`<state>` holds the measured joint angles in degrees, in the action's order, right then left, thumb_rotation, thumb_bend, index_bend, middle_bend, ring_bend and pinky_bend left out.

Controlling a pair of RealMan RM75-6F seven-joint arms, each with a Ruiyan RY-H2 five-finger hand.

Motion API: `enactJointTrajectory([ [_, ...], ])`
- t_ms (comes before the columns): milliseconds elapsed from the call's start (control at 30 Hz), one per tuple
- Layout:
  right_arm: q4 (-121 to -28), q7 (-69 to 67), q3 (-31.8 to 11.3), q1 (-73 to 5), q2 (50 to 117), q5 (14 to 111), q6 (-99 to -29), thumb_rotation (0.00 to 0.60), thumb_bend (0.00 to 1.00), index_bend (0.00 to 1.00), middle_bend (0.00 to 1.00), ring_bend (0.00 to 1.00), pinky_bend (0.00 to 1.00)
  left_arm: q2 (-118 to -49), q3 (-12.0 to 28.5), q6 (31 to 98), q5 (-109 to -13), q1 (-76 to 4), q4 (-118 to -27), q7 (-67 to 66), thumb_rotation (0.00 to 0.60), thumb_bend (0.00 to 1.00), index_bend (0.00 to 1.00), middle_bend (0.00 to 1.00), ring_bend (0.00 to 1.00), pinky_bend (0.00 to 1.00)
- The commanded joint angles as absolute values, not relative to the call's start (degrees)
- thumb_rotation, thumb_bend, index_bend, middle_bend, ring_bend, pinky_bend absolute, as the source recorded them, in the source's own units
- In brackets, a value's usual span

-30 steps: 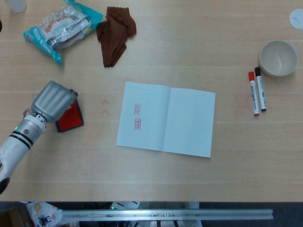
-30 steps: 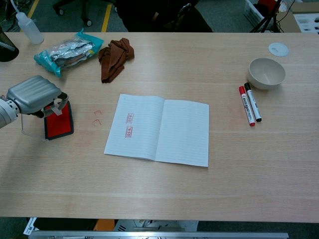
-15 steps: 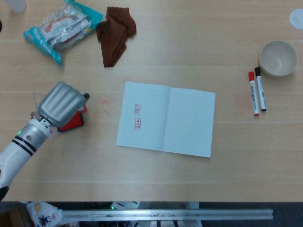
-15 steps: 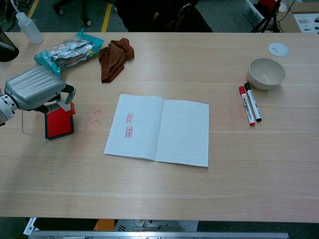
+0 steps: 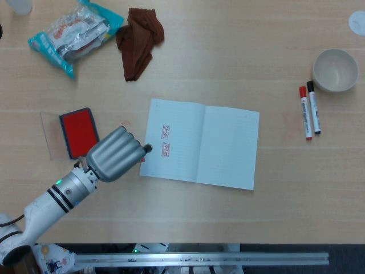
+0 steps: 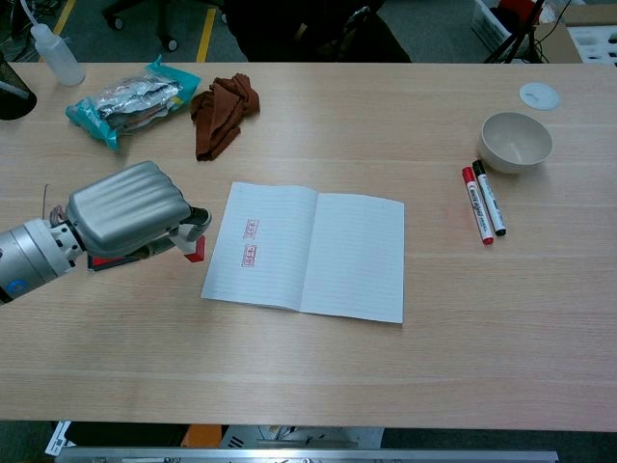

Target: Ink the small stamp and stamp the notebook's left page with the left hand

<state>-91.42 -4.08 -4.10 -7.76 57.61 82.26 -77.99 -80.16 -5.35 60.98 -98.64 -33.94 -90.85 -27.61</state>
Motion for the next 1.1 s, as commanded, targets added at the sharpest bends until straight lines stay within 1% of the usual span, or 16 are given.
enactJointTrajectory([
  [33, -91.37, -4.24, -4.09, -7.67, 57.56, 82.28, -78.09, 0.600, 0.22, 0.34, 0.47, 0.50, 0.54, -81.76, -5.18, 60.01, -99.21, -34.55, -91.55, -28.50, 0.600, 0.34, 0.56, 1.00, 1.00, 1.00],
  [233, -91.12, -4.63, -4.00, -7.45, 57.57, 82.32, -78.25, 0.600, 0.22, 0.34, 0.47, 0.50, 0.54, -85.44, -3.92, 58.30, -98.55, -35.57, -89.97, -29.78, 0.600, 0.34, 0.56, 1.00, 1.00, 1.00],
  [433, -90.96, -4.73, -3.99, -7.23, 57.50, 82.22, -78.42, 0.600, 0.22, 0.34, 0.47, 0.50, 0.54, -88.07, -3.65, 57.28, -97.74, -35.82, -87.64, -31.07, 0.600, 0.34, 0.57, 1.00, 1.00, 1.00],
  [633, -90.92, -4.75, -3.97, -7.07, 57.39, 82.16, -78.50, 0.600, 0.22, 0.34, 0.47, 0.50, 0.54, -90.56, -4.03, 56.64, -97.37, -35.76, -85.36, -32.50, 0.600, 0.34, 0.57, 1.00, 1.00, 1.00],
  [900, -90.99, -4.60, -3.98, -6.93, 57.33, 82.05, -78.54, 0.600, 0.22, 0.34, 0.47, 0.50, 0.54, -92.43, -5.69, 56.57, -97.99, -35.21, -82.93, -33.37, 0.600, 0.34, 0.57, 1.00, 1.00, 1.00],
  [1100, -90.91, -4.71, -3.91, -6.72, 57.32, 82.01, -78.65, 0.600, 0.22, 0.34, 0.47, 0.50, 0.54, -93.77, -5.75, 57.09, -97.97, -34.85, -81.55, -33.61, 0.600, 0.34, 0.57, 1.00, 1.00, 1.00],
])
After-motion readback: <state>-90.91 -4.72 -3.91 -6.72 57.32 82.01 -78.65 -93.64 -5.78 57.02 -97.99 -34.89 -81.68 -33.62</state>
